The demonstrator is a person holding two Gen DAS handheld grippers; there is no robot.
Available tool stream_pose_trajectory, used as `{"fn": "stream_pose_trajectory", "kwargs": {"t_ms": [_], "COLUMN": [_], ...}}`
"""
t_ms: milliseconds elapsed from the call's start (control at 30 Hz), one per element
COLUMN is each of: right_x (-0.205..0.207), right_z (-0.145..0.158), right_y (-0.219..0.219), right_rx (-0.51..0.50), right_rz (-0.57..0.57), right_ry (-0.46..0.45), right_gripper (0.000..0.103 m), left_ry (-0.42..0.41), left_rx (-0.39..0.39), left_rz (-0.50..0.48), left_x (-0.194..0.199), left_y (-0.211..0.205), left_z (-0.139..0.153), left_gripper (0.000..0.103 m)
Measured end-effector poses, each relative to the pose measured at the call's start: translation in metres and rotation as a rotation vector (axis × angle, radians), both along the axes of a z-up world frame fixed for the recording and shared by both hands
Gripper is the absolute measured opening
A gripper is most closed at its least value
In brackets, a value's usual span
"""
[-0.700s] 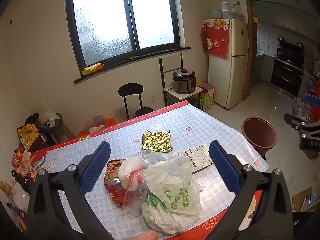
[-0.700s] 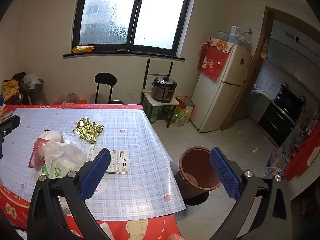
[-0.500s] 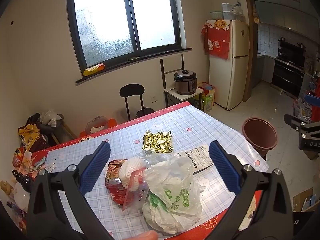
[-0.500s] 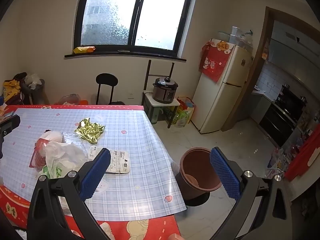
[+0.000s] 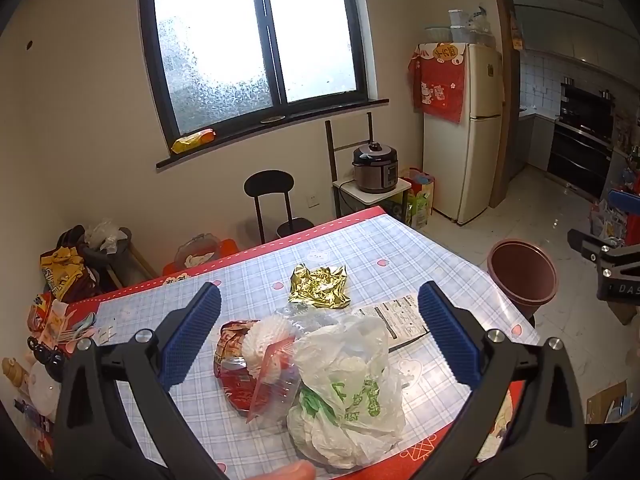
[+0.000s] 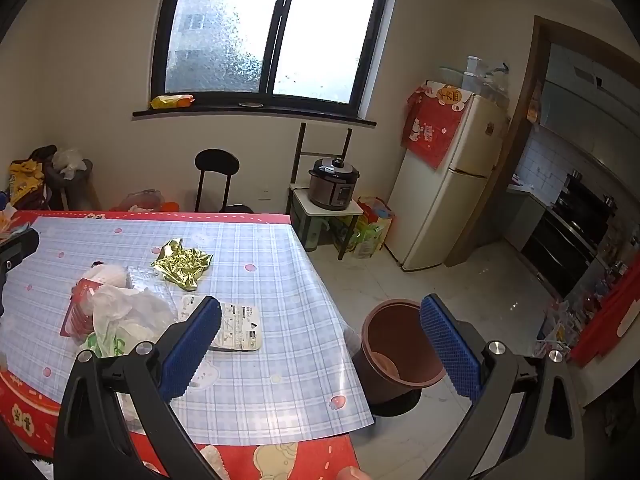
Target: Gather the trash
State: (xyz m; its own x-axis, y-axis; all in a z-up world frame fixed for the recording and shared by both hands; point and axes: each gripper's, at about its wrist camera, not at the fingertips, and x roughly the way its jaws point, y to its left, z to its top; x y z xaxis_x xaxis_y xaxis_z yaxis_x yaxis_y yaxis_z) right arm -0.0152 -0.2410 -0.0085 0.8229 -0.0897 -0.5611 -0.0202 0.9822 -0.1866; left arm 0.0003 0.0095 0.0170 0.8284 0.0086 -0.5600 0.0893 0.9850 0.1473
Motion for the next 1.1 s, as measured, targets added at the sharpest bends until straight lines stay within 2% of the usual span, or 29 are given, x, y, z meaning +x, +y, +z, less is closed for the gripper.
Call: {"fn": "stream_pose_trajectory", "kwargs": {"t_ms": [1100], "right_x": [0.0102], "right_z": [0.002], "right_y": [0.003], "right_rx": [-0.005], "right_rz": [0.013], "right_ry": [0.005], "right_gripper": [0.098], "left_ry": [-0.009], "left_rx": [-0.001], "left_rz": [0.017], "left_x": [0.0011], "left_y": [-0.0027], "left_z": [-0.0059], "left_gripper": [0.097]}}
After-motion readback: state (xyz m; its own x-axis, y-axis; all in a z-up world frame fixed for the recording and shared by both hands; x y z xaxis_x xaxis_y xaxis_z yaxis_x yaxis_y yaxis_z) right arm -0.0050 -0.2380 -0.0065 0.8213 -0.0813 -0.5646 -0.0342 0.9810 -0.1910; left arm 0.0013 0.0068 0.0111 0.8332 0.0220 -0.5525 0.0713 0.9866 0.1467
